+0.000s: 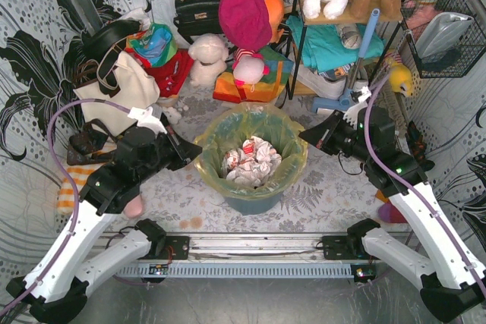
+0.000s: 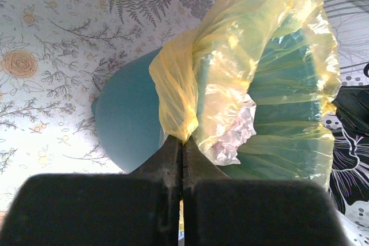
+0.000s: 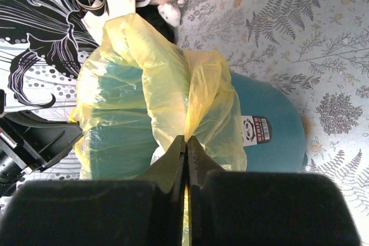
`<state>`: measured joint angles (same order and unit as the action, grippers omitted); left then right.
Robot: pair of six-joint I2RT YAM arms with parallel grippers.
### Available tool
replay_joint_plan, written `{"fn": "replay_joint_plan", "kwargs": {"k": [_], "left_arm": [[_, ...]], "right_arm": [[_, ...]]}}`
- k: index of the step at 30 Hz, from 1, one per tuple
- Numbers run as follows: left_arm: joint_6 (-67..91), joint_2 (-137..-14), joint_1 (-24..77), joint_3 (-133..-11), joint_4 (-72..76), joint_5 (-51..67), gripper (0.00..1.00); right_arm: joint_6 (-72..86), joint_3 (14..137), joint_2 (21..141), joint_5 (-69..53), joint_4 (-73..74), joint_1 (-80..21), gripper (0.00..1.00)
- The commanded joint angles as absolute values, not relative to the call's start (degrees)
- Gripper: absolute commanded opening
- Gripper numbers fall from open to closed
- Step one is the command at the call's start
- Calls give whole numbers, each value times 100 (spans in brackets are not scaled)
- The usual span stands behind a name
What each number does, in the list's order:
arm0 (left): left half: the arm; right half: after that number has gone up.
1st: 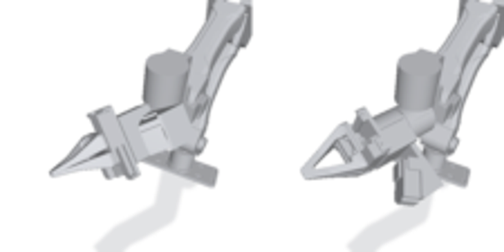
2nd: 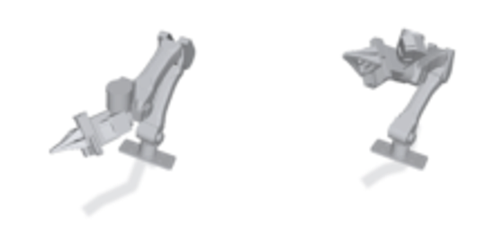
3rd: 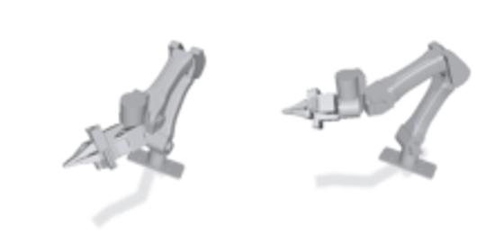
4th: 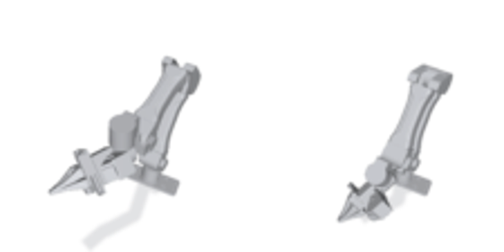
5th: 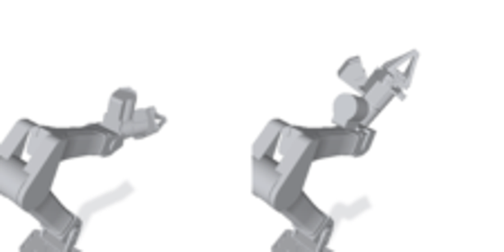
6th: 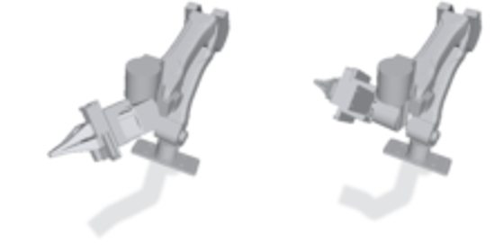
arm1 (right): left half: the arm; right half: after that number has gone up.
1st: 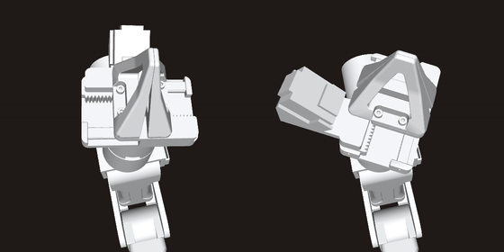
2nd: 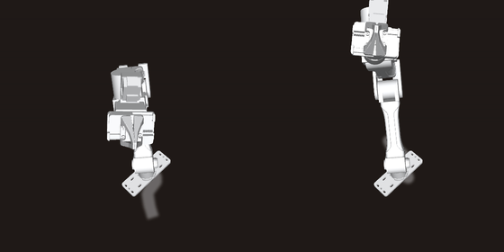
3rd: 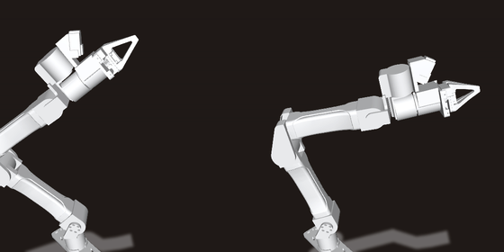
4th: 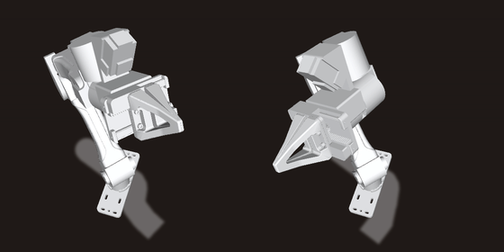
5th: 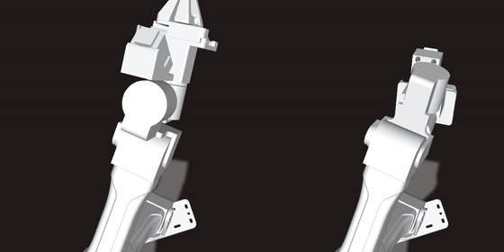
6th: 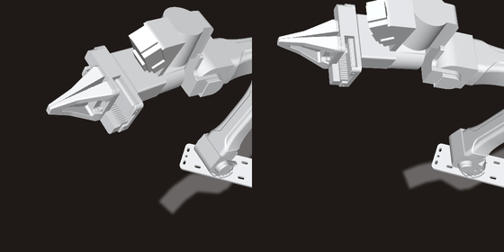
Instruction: Tie the trash bag
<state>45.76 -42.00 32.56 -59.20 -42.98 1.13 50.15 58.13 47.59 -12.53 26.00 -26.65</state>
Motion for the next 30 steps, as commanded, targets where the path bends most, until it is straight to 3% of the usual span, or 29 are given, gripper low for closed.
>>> {"fn": "replay_joint_plan", "kwargs": {"k": [1, 21, 26, 30], "left_arm": [[4318, -4298, 3234, -6397, -4383, 213, 0], [3496, -5844, 3234, -7827, -3403, 894, 0], [3483, -5897, 3230, -7646, -3358, 835, 0], [3501, -5835, 3234, -7419, -3469, 768, 0]], "right_arm": [[4891, 6213, 4829, -1403, 2646, -2641, 0], [4851, 7044, 5911, -2258, 954, -2755, 0], [4503, 7291, 5824, -1489, 2168, -2768, 0], [4466, 7052, 5303, -800, 3066, -2765, 20]]}}
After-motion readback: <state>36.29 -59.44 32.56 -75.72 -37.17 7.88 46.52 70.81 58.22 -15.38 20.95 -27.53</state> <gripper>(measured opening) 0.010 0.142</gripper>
